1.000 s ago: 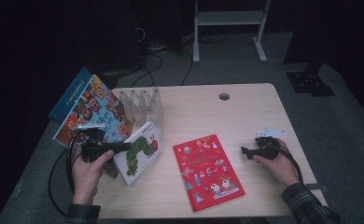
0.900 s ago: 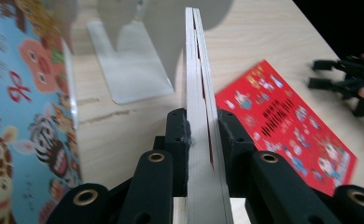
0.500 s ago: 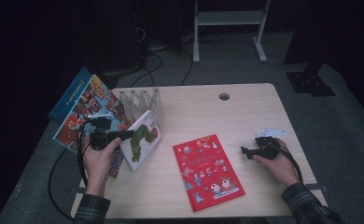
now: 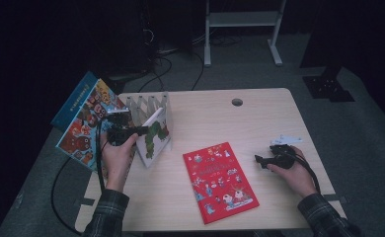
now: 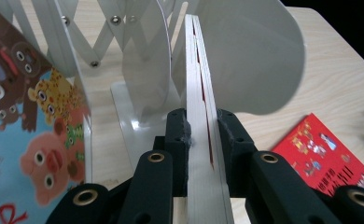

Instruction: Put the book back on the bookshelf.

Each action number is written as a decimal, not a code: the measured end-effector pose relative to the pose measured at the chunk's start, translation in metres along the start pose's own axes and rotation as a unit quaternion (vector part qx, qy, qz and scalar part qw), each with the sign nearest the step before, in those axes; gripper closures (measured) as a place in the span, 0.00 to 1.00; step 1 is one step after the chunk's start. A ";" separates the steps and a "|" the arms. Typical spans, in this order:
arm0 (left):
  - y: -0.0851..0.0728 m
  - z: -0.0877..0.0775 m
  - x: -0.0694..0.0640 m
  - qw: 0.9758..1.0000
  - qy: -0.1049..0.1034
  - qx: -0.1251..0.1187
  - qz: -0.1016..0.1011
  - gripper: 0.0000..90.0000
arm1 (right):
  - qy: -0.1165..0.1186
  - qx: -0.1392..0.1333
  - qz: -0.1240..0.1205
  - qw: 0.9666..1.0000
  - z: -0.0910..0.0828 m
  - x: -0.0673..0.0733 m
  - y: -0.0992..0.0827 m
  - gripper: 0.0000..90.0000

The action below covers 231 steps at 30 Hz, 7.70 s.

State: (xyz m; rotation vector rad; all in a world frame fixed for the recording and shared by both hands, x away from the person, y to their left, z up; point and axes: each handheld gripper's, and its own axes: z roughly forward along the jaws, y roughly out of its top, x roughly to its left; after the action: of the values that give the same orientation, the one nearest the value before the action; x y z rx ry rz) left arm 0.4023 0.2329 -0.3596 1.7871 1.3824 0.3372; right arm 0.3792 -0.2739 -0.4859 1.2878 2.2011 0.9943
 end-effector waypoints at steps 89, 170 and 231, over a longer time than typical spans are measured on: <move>-0.021 0.033 -0.045 0.991 -0.114 0.073 -0.019 0.54 | 0.013 0.002 -0.012 1.000 -0.001 0.004 0.000 0.25; -0.116 0.077 -0.101 0.963 -0.177 0.126 0.159 0.44 | 0.253 0.163 0.130 0.945 0.006 0.033 0.038 0.71; -0.108 0.093 -0.099 0.963 -0.190 0.119 0.152 0.43 | 0.310 0.168 0.162 0.922 -0.003 0.051 0.060 0.68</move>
State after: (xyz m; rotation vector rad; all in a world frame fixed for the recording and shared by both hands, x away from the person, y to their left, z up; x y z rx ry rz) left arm 0.3544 0.1081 -0.4707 2.1354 0.9075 -0.0217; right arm 0.3869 -0.2118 -0.4388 1.7127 2.7850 1.3356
